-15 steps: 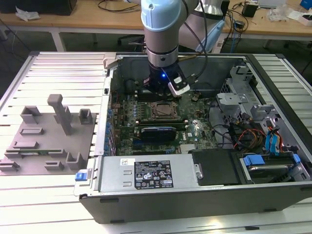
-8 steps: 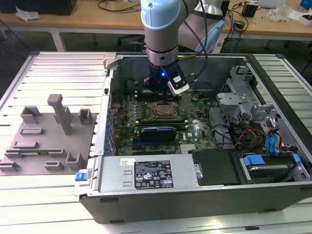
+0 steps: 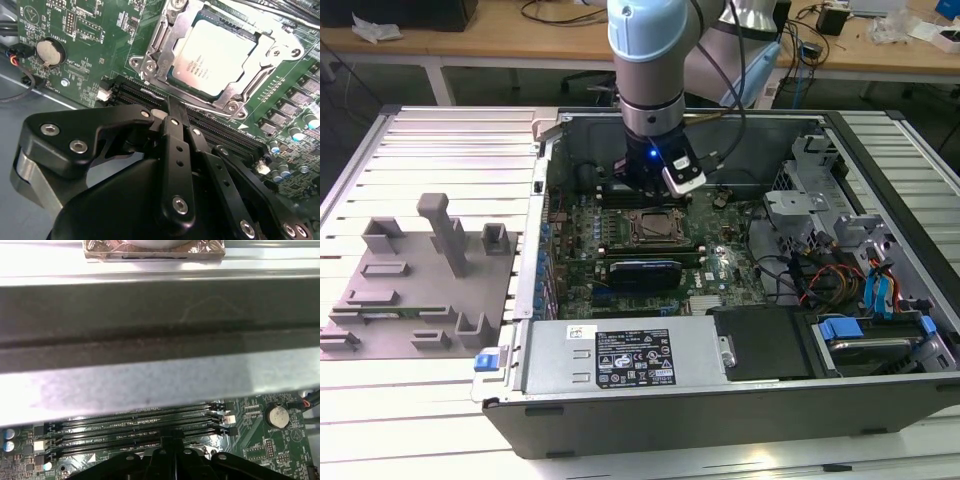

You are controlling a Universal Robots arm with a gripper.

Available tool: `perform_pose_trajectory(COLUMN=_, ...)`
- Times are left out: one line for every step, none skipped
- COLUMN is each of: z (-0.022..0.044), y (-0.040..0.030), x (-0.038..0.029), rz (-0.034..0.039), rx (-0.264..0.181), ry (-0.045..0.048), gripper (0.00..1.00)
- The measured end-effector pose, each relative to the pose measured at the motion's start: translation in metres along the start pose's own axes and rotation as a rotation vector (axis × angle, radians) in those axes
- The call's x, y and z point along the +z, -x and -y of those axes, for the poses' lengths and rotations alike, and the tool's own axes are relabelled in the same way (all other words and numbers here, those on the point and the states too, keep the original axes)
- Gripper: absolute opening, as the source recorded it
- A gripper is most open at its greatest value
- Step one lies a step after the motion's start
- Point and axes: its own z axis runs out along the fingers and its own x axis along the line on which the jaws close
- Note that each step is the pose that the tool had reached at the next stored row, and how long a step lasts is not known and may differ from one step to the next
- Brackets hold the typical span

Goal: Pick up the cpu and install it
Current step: 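Install the first cpu locking lever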

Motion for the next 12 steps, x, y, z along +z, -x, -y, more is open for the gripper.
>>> perform_pose_trajectory(z=0.0, y=-0.0001, x=0.0003, rz=0.0007, rx=0.002, ry=-0.0019, gripper=0.11)
perform_pose_trajectory(z=0.0001, y=-0.0001, x=0.0008, rz=0.0017, rx=0.005, ry=-0.0043, gripper=0.11)
perform_pose_trajectory(z=0.0003, y=-0.0002, x=0.0015, rz=0.0032, rx=0.009, ry=-0.0066, gripper=0.11)
perform_pose_trajectory(z=0.0003, y=-0.0003, x=0.0019, rz=0.0038, rx=0.011, ry=-0.0076, gripper=0.11)
perform_pose_trajectory(z=0.0004, y=-0.0003, x=0.0023, rz=0.0046, rx=0.013, ry=-0.0085, gripper=0.11)
perform_pose_trajectory(z=0.0005, y=-0.0004, x=0.0026, rz=0.0056, rx=0.015, ry=-0.01, gripper=0.11)
perform_pose_trajectory(z=0.0008, y=-0.0004, x=0.0029, rz=0.0067, rx=0.017, ry=-0.0116, gripper=0.11)
perform_pose_trajectory(z=0.001, y=-0.0004, x=0.0032, rz=0.0076, rx=0.019, ry=-0.0127, gripper=0.11)
perform_pose_trajectory(z=0.0011, y=-0.0004, x=0.0034, rz=0.0085, rx=0.021, ry=-0.0138, gripper=0.11)
perform_pose_trajectory(z=0.0014, y=-0.0004, x=0.0036, rz=0.0094, rx=0.023, ry=-0.0155, gripper=0.11)
perform_pose_trajectory(z=0.0016, y=-0.0005, x=0.0037, rz=0.0101, rx=0.025, ry=-0.0167, gripper=0.11)
perform_pose_trajectory(z=0.0017, y=-0.0005, x=0.0039, rz=0.0113, rx=0.027, ry=-0.0184, gripper=0.11)
